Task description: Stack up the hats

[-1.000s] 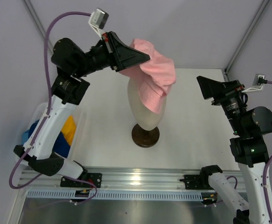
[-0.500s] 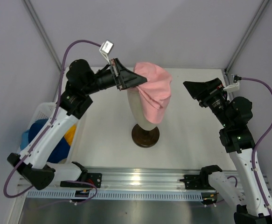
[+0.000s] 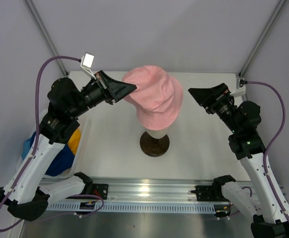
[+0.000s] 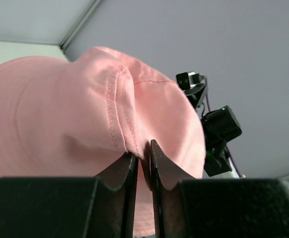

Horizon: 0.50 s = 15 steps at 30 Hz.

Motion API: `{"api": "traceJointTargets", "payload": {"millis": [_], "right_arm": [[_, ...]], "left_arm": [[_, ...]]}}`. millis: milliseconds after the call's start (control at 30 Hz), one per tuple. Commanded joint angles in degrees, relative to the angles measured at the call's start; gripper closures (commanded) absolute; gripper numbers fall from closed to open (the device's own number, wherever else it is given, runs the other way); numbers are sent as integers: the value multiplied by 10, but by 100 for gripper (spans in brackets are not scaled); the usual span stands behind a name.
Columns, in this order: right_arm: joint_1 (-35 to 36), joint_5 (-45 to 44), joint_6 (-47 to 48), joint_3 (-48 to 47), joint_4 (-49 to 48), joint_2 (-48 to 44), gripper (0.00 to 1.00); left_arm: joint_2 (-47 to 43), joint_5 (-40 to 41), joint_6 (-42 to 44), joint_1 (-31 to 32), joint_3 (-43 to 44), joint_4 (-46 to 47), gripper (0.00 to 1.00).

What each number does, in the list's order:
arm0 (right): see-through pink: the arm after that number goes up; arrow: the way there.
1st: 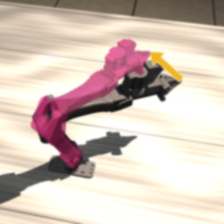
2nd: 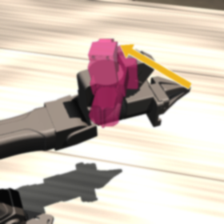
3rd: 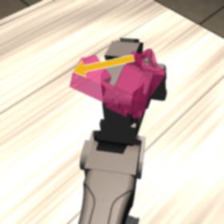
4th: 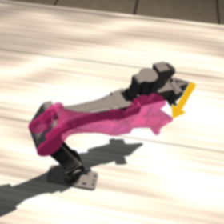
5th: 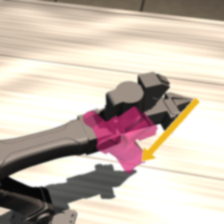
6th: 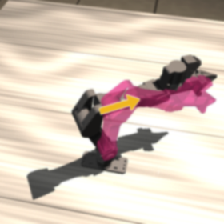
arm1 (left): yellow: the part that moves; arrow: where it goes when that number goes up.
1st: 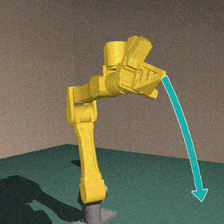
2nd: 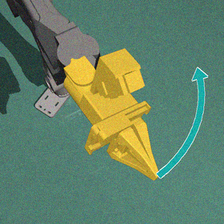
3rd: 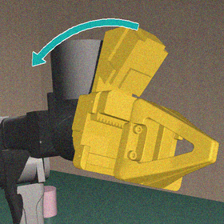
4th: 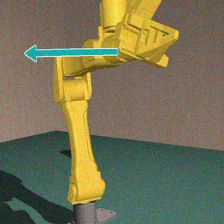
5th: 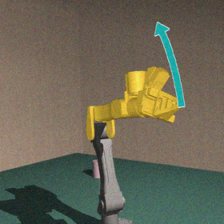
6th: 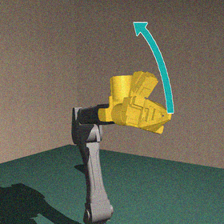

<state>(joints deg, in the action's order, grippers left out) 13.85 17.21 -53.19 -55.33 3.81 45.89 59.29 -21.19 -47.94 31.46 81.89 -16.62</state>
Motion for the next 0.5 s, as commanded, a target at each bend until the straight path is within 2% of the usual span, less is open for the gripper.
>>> {"api": "traceJointTargets", "payload": {"millis": [0,133,233,267,400,467], "right_arm": [[26,14,-10,0,-70,12,1],[73,5,0,-10,-94,32,1],[84,-6,5,-17,-99,46,6],[85,-9,5,-21,-100,46,10],[87,-13,-2,-21,-103,51,22],[87,-18,-4,-21,-99,51,33]], "left_arm": [[10,41,32,-3,-2,-34,82],[19,56,37,-3,-6,-35,76],[31,37,39,-3,-10,-25,71],[33,32,40,-3,-5,-23,68],[39,23,44,-3,-8,-24,68],[37,27,49,-3,-11,-24,67]]}}
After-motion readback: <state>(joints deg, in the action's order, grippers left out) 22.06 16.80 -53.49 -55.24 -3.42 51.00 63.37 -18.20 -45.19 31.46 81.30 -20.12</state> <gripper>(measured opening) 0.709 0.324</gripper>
